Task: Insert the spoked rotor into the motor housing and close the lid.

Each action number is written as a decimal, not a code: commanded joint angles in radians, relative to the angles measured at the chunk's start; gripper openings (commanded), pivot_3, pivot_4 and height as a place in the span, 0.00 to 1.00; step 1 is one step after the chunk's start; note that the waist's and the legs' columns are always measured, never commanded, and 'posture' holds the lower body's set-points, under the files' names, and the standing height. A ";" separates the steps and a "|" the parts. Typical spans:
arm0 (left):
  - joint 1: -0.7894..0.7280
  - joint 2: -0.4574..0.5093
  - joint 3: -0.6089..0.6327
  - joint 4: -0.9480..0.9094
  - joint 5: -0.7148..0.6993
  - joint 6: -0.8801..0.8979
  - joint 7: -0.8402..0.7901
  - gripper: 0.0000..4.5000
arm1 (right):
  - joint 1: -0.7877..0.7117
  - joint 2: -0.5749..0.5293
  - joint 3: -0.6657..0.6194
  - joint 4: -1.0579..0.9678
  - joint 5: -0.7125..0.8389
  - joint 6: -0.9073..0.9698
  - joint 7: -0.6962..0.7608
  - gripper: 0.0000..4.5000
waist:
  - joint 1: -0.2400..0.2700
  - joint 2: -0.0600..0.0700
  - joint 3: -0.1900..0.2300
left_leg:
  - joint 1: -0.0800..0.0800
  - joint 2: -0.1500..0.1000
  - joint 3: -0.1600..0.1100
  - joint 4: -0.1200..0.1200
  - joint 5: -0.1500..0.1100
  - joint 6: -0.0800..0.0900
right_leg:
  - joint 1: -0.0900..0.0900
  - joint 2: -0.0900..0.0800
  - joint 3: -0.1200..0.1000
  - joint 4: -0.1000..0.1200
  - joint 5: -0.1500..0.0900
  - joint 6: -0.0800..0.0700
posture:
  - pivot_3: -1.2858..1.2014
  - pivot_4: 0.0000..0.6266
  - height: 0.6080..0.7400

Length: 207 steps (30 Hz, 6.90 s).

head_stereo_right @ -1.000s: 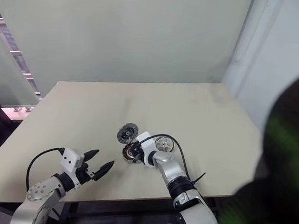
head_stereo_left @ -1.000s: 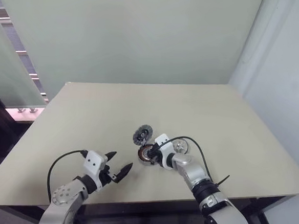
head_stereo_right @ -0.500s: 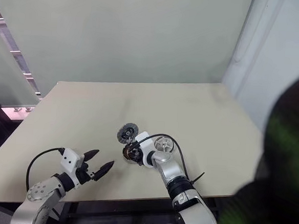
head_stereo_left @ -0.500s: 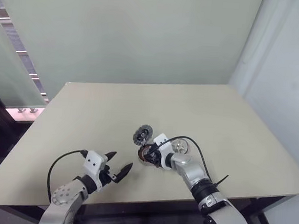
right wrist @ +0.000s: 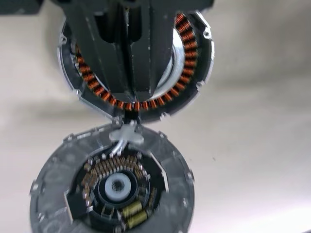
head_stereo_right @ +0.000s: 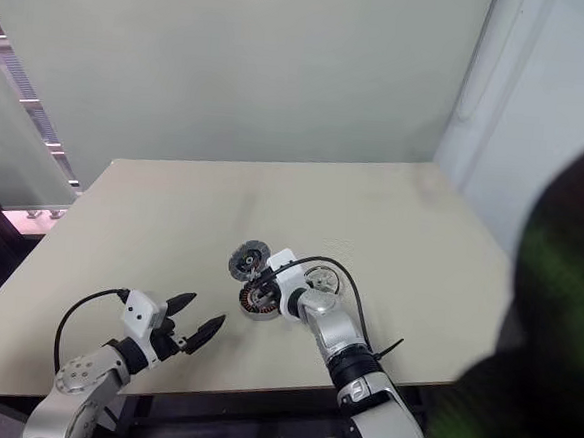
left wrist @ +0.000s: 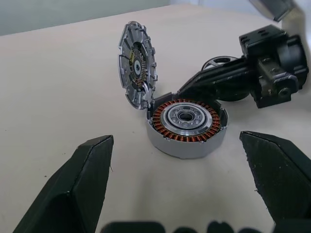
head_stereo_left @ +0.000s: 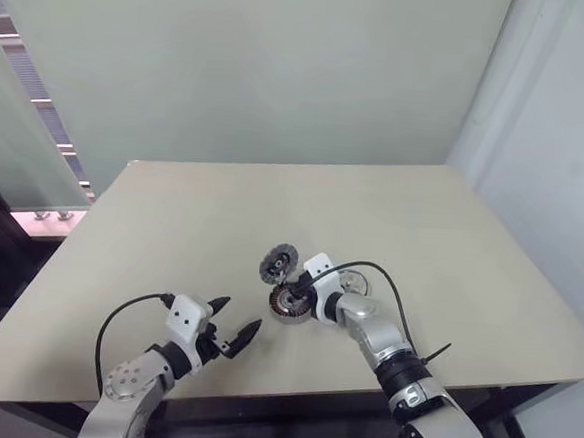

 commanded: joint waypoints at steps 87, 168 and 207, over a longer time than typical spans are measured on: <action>-0.102 -0.025 -0.053 0.062 0.015 -0.039 -0.039 1.00 | 0.023 0.005 -0.793 -0.296 0.815 0.845 -0.368 0.08 | 0.000 0.001 0.000 | -0.002 0.003 0.002 0.000 -0.001 0.001 | 0.000 0.005 0.004 -0.002 0.000 0.000 | 0.52 0.00 1.00; -0.097 -0.039 -0.042 0.075 0.016 -0.057 -0.020 1.00 | 0.092 -0.155 0.047 -0.656 0.450 0.436 -0.229 0.59 | 0.000 0.002 0.000 | -0.010 0.005 0.000 0.000 -0.001 0.002 | -0.007 0.008 0.005 -0.006 0.000 0.000 | 0.52 0.00 1.00; -0.099 -0.011 -0.033 0.110 0.024 -0.073 -0.040 1.00 | -0.159 -0.373 0.464 -0.466 -0.103 0.290 0.349 0.99 | 0.001 0.001 -0.001 | -0.006 0.004 0.000 0.001 -0.001 0.002 | -0.003 0.008 0.005 -0.004 0.001 -0.001 | 0.52 0.00 1.00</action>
